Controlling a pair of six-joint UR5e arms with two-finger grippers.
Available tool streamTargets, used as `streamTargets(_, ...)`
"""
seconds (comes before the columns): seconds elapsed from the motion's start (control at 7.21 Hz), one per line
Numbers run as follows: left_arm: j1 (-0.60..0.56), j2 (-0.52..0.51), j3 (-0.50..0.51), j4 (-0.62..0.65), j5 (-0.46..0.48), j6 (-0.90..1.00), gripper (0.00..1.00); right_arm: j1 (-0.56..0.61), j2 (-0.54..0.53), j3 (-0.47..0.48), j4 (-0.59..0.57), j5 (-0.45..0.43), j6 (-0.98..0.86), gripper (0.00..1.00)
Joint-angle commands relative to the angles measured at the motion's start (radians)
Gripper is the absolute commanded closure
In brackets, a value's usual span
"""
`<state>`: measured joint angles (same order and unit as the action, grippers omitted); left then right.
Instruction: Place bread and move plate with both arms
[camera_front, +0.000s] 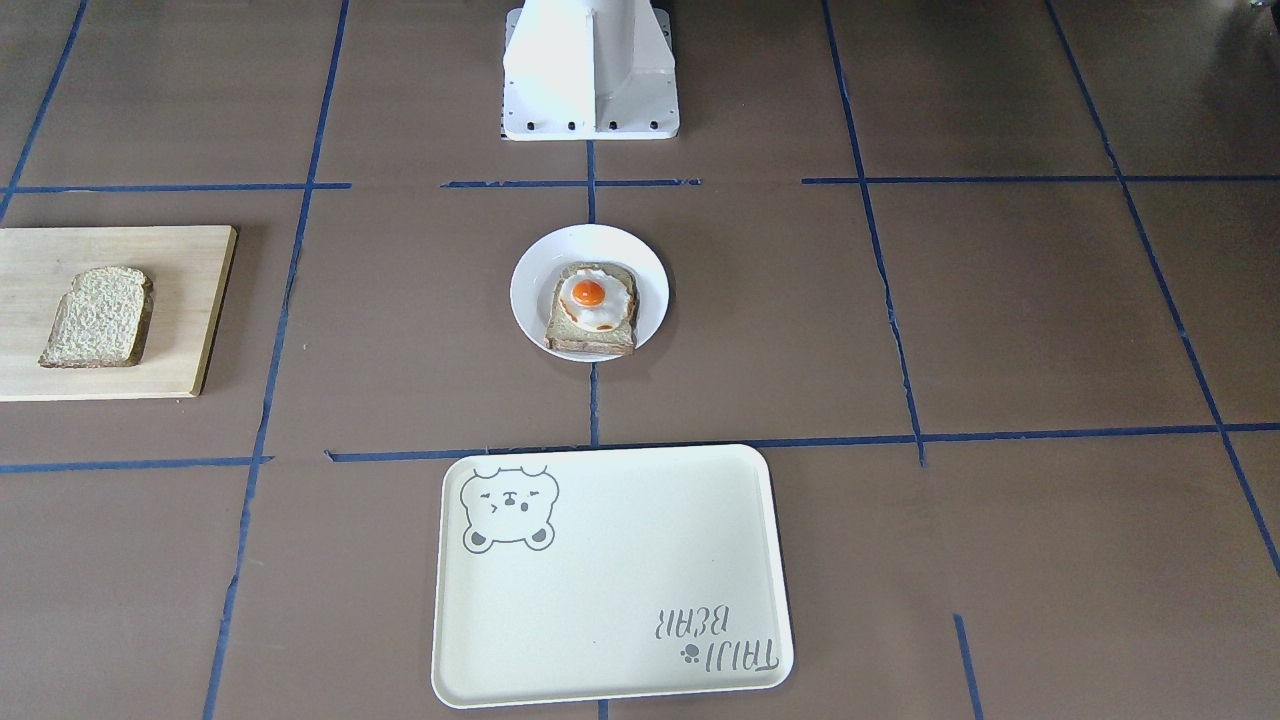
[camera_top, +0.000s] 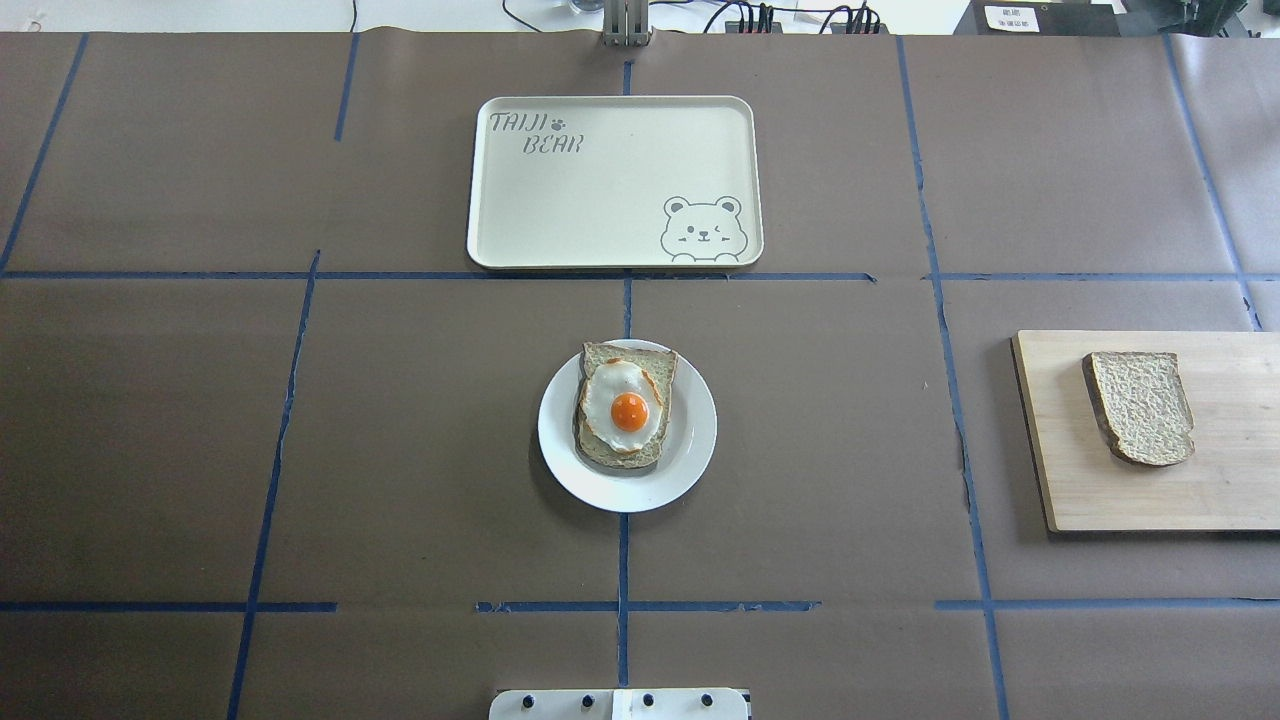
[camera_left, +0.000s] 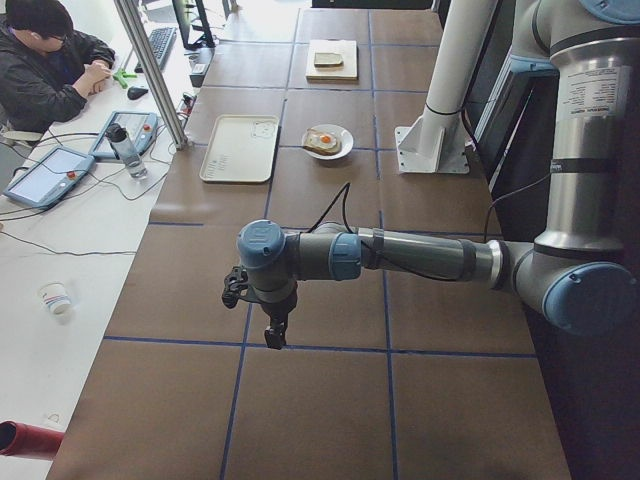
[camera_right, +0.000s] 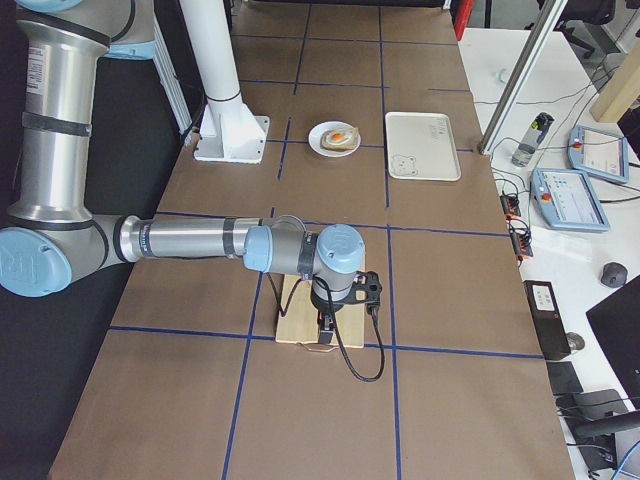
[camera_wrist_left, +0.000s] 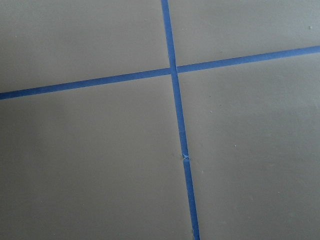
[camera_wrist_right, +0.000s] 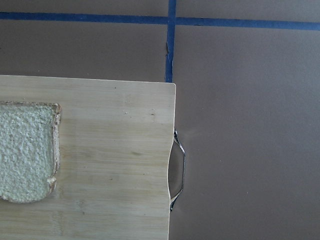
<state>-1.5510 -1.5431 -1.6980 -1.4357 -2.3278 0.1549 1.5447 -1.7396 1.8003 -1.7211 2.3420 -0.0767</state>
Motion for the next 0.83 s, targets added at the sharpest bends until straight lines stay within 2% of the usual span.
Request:
streamTargets(0.0,0.0,0.0,0.0,0.0,0.001,0.0,0.0,0.0,0.0,0.001,0.0,0.002,0.0,0.0)
streamTargets(0.42,0.017,-0.011,-0.025,0.0,0.013,-0.009,0.0,0.0,0.026,0.023,0.0,0.002,0.005,0.0)
streamTargets(0.55,0.015,-0.018,-0.025,-0.02,0.015,-0.009,0.0,0.0,0.047,0.054,0.0,-0.001,0.011,0.0)
streamTargets(0.69,0.015,-0.044,-0.023,-0.093,0.015,-0.009,0.0,0.0,0.054,0.053,-0.002,0.008,0.011,0.0)
